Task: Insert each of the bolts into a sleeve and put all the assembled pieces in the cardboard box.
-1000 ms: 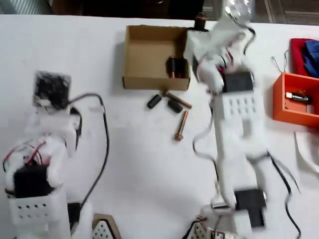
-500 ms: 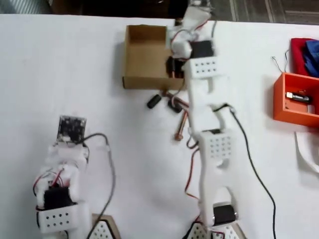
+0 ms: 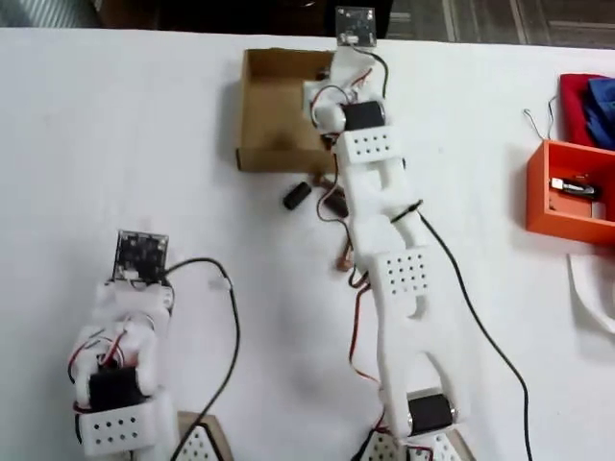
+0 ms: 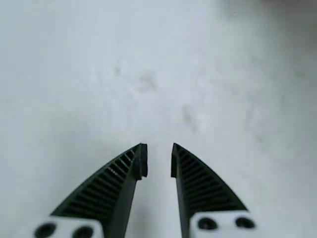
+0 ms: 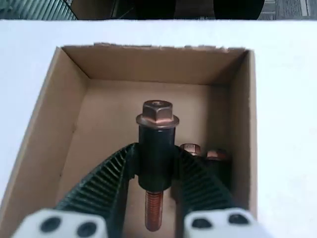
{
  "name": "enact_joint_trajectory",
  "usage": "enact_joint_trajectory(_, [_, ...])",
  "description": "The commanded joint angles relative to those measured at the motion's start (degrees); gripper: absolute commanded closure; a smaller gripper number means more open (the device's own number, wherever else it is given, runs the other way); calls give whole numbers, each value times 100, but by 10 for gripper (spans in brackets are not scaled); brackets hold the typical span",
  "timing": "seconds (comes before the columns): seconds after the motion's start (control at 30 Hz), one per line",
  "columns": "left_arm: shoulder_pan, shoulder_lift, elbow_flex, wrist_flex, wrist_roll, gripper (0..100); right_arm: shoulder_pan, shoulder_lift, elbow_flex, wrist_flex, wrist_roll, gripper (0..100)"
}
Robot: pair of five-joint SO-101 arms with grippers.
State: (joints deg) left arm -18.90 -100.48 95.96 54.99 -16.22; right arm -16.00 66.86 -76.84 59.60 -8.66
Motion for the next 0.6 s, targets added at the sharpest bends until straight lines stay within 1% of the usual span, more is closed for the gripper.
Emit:
enact_joint_trajectory(0.0, [-44, -53, 127, 18, 0, 895, -136, 57, -404, -295, -35, 977])
enact_joint_trajectory(0.13, [-44, -53, 127, 18, 0, 895, -215, 180, -404, -497, -35, 977])
enact_joint_trajectory(0.57, [-44, -53, 127, 26, 0, 895, -207, 224, -396, -470, -35, 977])
